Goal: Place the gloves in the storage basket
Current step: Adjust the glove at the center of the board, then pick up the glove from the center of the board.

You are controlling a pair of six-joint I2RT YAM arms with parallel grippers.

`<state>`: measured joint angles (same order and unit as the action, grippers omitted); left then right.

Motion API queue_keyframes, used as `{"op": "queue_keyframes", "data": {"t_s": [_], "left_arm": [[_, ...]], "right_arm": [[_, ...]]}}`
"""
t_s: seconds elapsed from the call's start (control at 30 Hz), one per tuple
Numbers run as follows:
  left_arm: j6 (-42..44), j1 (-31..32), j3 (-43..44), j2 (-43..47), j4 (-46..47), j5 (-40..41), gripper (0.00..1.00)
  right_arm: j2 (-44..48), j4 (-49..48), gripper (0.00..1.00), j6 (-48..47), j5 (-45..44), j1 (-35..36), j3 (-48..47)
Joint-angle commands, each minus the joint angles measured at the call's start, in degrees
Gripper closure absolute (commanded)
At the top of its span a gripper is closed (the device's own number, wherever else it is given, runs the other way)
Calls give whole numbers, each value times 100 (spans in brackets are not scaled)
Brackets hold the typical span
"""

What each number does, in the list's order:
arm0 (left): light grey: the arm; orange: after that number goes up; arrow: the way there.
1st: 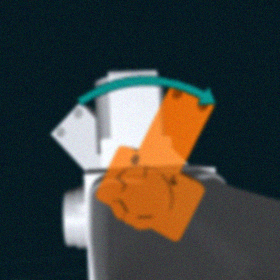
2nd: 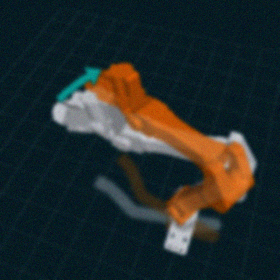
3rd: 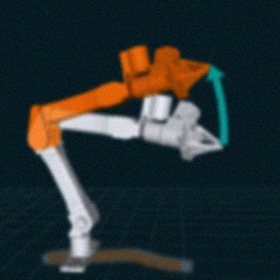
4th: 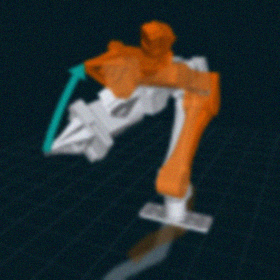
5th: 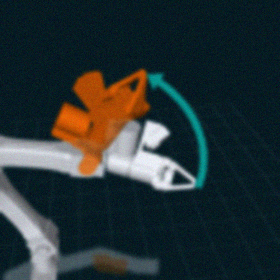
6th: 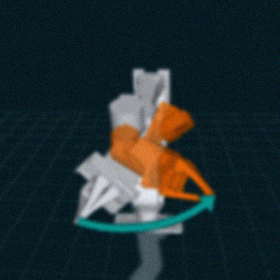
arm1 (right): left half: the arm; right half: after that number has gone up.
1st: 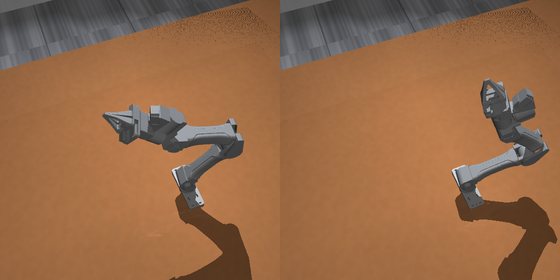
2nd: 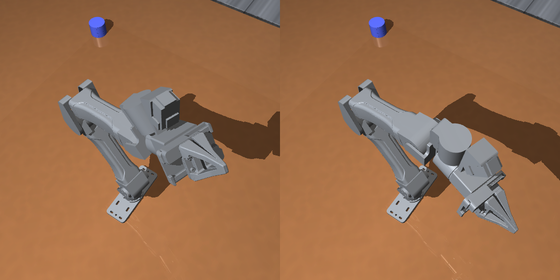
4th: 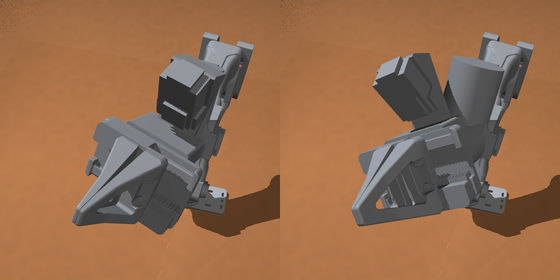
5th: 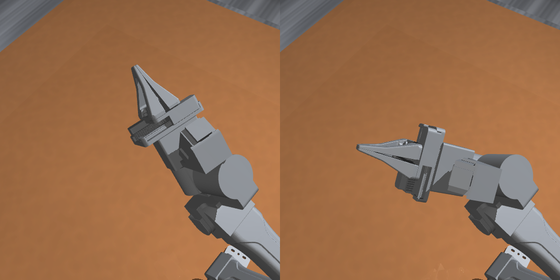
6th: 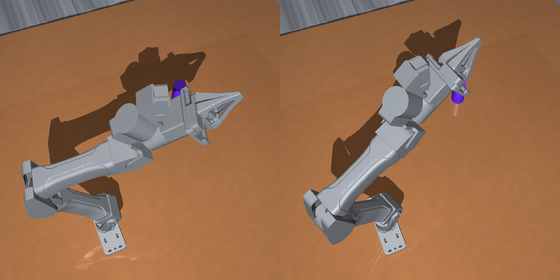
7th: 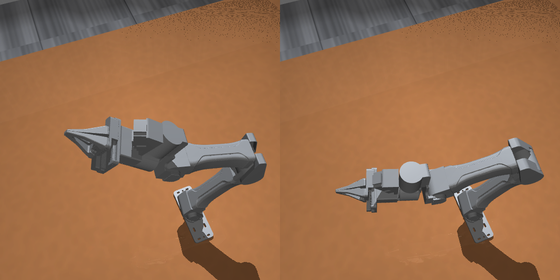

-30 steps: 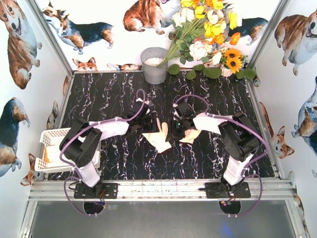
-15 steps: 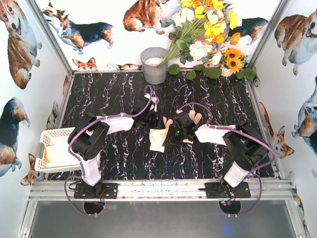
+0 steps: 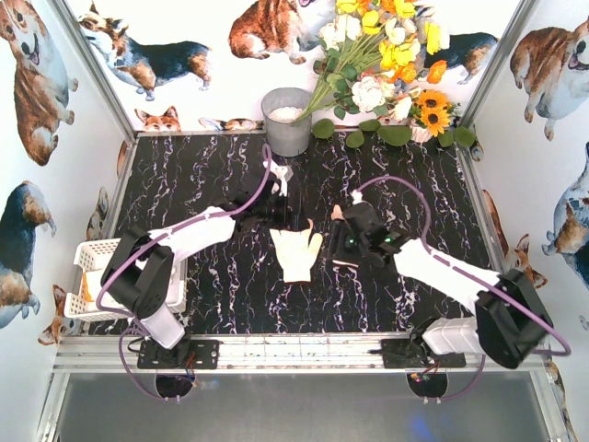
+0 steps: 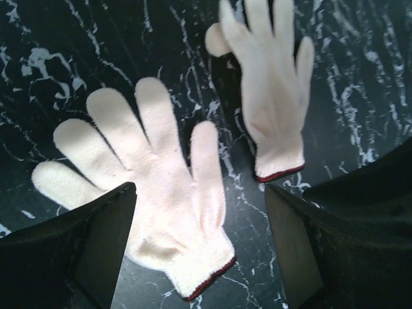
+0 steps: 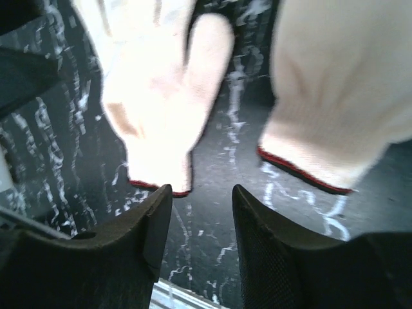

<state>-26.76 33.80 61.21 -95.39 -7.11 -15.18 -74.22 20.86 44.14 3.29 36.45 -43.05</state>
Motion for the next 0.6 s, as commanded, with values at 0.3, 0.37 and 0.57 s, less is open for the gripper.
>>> {"op": "queue_keyframes", "data": {"t_s": [0.3, 0.37, 0.57], "left_arm": [[-1675, 852, 191, -662, 1018, -590, 39], [-1889, 942, 221, -880, 1205, -635, 43], [-2175, 1066, 420, -1458, 1438, -703, 50]], "right_arm": [[397, 301, 61, 190, -228, -1362, 627], [327, 270, 63, 192, -215, -1436, 661], [52, -44, 68, 205, 54, -1564, 777]]}}
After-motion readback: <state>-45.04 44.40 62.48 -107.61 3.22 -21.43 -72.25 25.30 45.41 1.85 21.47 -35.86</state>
